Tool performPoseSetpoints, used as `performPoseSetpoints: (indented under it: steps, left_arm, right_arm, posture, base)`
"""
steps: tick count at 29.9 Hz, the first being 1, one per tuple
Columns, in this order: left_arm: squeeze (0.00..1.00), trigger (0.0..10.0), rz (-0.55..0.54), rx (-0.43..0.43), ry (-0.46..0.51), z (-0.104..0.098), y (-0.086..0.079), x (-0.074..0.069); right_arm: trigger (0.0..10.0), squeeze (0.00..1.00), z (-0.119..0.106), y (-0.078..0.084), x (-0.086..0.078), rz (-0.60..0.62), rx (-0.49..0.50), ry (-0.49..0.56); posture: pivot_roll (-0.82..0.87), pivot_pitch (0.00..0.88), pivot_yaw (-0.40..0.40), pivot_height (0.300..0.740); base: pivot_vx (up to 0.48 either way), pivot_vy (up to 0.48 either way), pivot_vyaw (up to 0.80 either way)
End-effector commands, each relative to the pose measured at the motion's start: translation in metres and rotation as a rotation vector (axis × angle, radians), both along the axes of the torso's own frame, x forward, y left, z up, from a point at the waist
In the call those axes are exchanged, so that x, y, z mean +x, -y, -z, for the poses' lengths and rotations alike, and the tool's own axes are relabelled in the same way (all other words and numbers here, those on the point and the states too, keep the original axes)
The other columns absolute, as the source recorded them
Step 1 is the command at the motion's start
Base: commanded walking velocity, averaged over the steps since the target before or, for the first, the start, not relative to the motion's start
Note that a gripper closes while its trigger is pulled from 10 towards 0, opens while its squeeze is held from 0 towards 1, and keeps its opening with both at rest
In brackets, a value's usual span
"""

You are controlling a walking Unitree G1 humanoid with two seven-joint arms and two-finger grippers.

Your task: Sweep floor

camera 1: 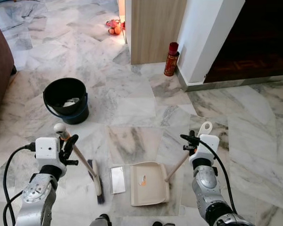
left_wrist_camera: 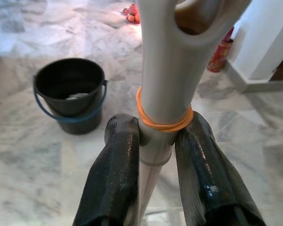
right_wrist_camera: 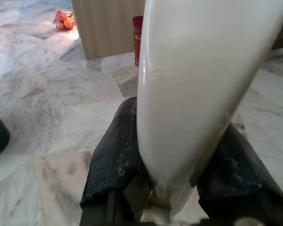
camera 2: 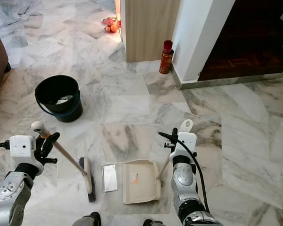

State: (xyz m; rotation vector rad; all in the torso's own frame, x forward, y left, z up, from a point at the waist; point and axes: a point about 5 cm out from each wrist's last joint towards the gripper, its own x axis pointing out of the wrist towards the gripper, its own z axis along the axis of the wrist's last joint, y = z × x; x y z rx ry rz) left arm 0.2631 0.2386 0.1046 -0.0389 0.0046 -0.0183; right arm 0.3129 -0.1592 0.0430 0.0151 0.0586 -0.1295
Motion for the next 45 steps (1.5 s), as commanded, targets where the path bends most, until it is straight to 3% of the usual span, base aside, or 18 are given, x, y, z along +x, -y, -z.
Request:
performPoseSetpoints:
  steps: [1, 4, 8, 14, 17, 25, 33, 37, 45]
  left_arm:
    - [0.0, 10.0, 0.047, -0.066, -0.015, 0.001, 0.006, -0.001]
    - [0.0, 10.0, 0.111, -0.104, -0.032, 0.0, 0.012, 0.0]
    - [0.0, 10.0, 0.123, -0.13, -0.031, -0.001, 0.013, 0.0]
    - [0.0, 10.0, 0.158, -0.268, 0.001, -0.013, 0.016, 0.005]
    - [0.0, 10.0, 0.159, -0.28, 0.018, -0.017, 0.015, 0.008]
    - [0.0, 10.0, 0.179, -0.213, 0.103, -0.044, 0.019, 0.018]
    - [0.0, 10.0, 0.24, -0.148, 0.177, -0.073, 0.028, 0.018]
    - [0.0, 10.0, 0.19, -0.115, 0.236, -0.087, 0.023, 0.018]
    - [0.0, 10.0, 0.057, -0.027, 0.297, -0.096, 0.016, 0.019]
  right_arm:
    - [10.0, 0.0, 0.025, 0.003, -0.015, 0.004, -0.007, -0.138]
    - [10.0, 0.0, 0.025, 0.003, -0.015, -0.001, -0.009, -0.139]
    - [10.0, 0.0, 0.025, 0.003, -0.015, -0.003, -0.01, -0.142]
    - [10.0, 0.0, 0.023, 0.005, -0.013, -0.003, -0.017, -0.145]
    - [10.0, 0.0, 0.023, 0.006, -0.011, 0.001, -0.017, -0.148]
    - [10.0, 0.0, 0.009, 0.004, 0.002, -0.002, -0.001, -0.111]
    - [10.0, 0.0, -0.003, 0.001, 0.015, 0.005, 0.002, -0.108]
    - [10.0, 0.0, -0.009, 0.003, 0.022, 0.016, 0.051, -0.112]
    - [10.0, 0.0, -0.015, 0.01, 0.028, 0.053, 0.126, -0.117]
  posture:
    - [0.21, 0.217, -0.059, 0.74]
    - [0.21, 0.206, -0.061, 0.74]
    - [0.21, 0.201, -0.061, 0.74]
    - [0.22, 0.182, -0.063, 0.74]
    - [0.22, 0.169, -0.064, 0.74]
    - [0.23, 0.11, -0.062, 0.74]
    - [0.25, 0.054, -0.056, 0.74]
    - [0.26, 0.02, -0.059, 0.74]
    - [0.26, 0.0, -0.071, 0.74]
  base:
    - [0.0, 0.0, 0.0]
    - [0.0, 0.0, 0.0]
    - [0.0, 0.0, 0.0]
    - [0.0, 0.0, 0.0]
    - [0.0, 0.0, 0.0]
    - [0.0, 0.0, 0.0]
    - [0.0, 0.0, 0.0]
    - [0.0, 0.0, 0.0]
    - [0.0, 0.0, 0.0]
